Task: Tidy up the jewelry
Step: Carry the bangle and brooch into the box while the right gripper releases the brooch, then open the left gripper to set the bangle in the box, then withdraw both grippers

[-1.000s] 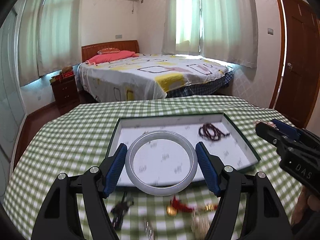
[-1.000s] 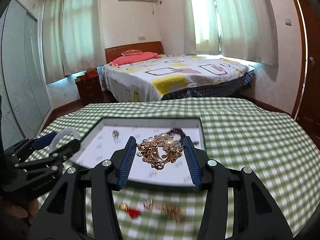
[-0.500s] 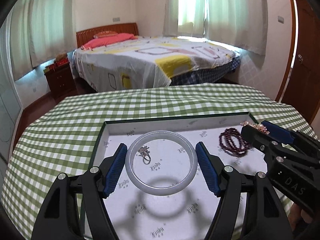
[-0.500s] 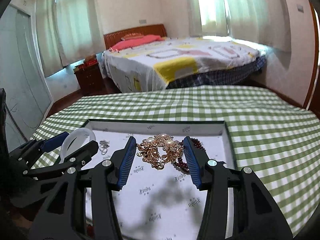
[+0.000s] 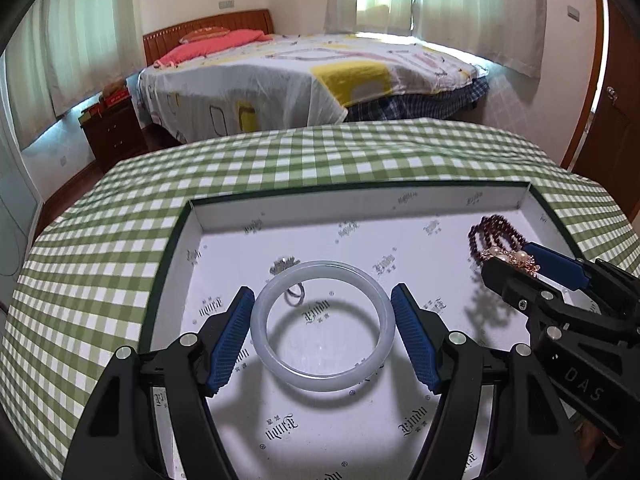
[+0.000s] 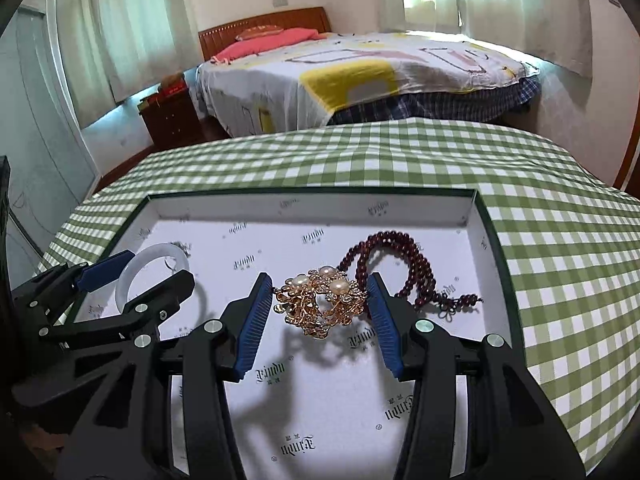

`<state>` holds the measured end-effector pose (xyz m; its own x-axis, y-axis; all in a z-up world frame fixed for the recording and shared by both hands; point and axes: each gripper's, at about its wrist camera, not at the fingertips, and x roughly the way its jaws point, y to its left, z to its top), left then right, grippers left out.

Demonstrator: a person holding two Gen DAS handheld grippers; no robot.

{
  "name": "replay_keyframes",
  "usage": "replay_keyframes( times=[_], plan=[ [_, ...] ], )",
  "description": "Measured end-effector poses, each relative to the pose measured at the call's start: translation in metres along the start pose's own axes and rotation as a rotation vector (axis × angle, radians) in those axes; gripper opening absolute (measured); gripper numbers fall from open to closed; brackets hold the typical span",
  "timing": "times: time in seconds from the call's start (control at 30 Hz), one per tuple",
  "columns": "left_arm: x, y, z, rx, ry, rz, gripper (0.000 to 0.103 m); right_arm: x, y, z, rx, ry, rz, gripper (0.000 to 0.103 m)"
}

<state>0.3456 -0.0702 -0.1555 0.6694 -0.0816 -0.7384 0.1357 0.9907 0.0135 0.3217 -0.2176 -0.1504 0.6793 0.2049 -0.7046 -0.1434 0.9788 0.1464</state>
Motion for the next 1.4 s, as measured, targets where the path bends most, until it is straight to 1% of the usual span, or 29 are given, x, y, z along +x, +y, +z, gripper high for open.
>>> replay_keyframes(
  times=[0.3,0.47,0.9,1.0,1.23,1.4],
  plan=[
    [0.004,-0.001,0.001,0.0,0.034,0.027,0.068,0.005,0.001,0.002,-0.009,0.051,-0.017,0.048],
    [0.007,0.0,0.003,-0.004,0.054,0.024,0.068,0.006,0.001,0.002,-0.009,0.061,-0.02,0.049],
    [0.011,0.0,0.002,0.001,0.083,0.024,0.069,0.001,0.0,0.002,-0.006,0.035,-0.025,0.049],
    [0.009,-0.002,0.002,0.01,0.06,0.034,0.07,-0.001,-0.001,0.002,-0.004,0.026,-0.027,0.049],
    [0.006,0.0,0.002,0.006,0.047,0.024,0.073,-0.008,-0.005,0.002,0.002,0.004,-0.027,0.049],
    [-0.007,0.004,0.002,-0.02,0.002,0.015,0.073,-0.019,-0.006,0.004,0.006,-0.025,-0.028,0.049]
  ],
)
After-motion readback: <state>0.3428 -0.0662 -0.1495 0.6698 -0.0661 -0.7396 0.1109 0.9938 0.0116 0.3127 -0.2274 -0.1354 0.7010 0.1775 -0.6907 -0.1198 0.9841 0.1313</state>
